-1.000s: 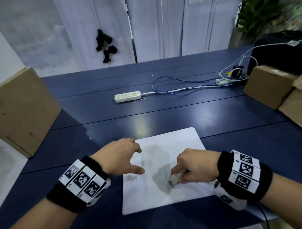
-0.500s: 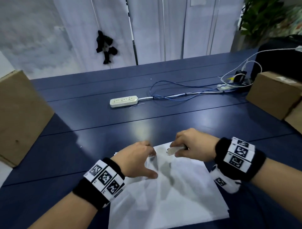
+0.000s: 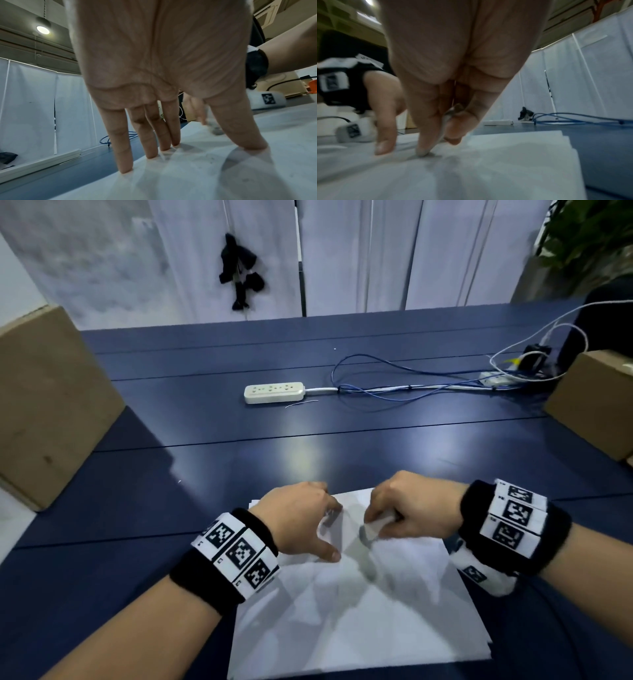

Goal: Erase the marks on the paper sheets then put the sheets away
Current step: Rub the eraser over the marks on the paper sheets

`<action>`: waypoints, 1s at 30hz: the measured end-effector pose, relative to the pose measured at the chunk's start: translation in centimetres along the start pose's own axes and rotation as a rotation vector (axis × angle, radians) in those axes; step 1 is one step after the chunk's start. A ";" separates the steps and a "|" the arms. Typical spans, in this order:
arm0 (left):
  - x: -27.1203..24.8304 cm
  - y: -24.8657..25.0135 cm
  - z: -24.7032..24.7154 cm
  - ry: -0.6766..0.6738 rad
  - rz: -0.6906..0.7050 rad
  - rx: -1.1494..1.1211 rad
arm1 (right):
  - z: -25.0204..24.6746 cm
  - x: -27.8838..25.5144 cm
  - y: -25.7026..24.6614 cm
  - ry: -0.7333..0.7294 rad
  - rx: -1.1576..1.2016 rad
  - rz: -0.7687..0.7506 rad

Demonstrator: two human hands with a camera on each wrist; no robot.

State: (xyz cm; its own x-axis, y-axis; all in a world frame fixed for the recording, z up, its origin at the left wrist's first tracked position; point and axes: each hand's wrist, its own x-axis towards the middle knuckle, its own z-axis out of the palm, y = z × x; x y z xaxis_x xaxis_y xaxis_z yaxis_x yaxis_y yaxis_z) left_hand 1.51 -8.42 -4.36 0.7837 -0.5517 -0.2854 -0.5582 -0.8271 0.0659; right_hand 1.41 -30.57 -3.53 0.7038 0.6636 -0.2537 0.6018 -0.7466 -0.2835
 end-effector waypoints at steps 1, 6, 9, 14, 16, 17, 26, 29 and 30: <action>0.1 0.0 0.1 -0.003 -0.002 0.004 | -0.1 -0.3 -0.2 -0.056 0.013 -0.010; 0.1 -0.1 0.0 -0.005 0.021 0.009 | -1.2 2.2 0.9 0.069 -0.048 0.089; 0.2 -0.1 -0.1 -0.015 0.026 0.030 | -0.7 2.2 1.1 0.074 -0.079 0.103; 0.3 0.0 -0.1 -0.018 0.033 0.042 | 0.0 0.0 -1.1 -0.127 -0.038 -0.043; 0.3 0.1 -0.2 -0.016 0.034 0.041 | -0.7 1.4 -0.3 -0.058 -0.075 -0.026; 0.3 0.1 -0.2 -0.014 0.038 0.044 | -1.2 2.2 0.3 0.006 -0.096 0.000; 0.6 -0.2 -0.1 -0.027 0.032 0.032 | -0.1 0.2 0.4 -0.101 0.106 -0.004; 0.6 0.0 -0.3 -0.035 0.034 0.029 | -0.8 2.0 1.9 -0.007 0.028 0.041; 0.6 0.0 -0.3 -0.034 0.035 0.025 | -1.0 2.6 2.3 0.042 -0.012 0.059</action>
State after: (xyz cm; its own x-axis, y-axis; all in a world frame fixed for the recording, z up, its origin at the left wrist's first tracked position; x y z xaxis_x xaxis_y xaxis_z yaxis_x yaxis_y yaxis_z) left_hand 2.03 -8.76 -4.21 0.7539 -0.5763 -0.3155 -0.5924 -0.8039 0.0529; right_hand 4.99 -30.65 -3.89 0.7534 0.6158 -0.2306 0.5627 -0.7852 -0.2584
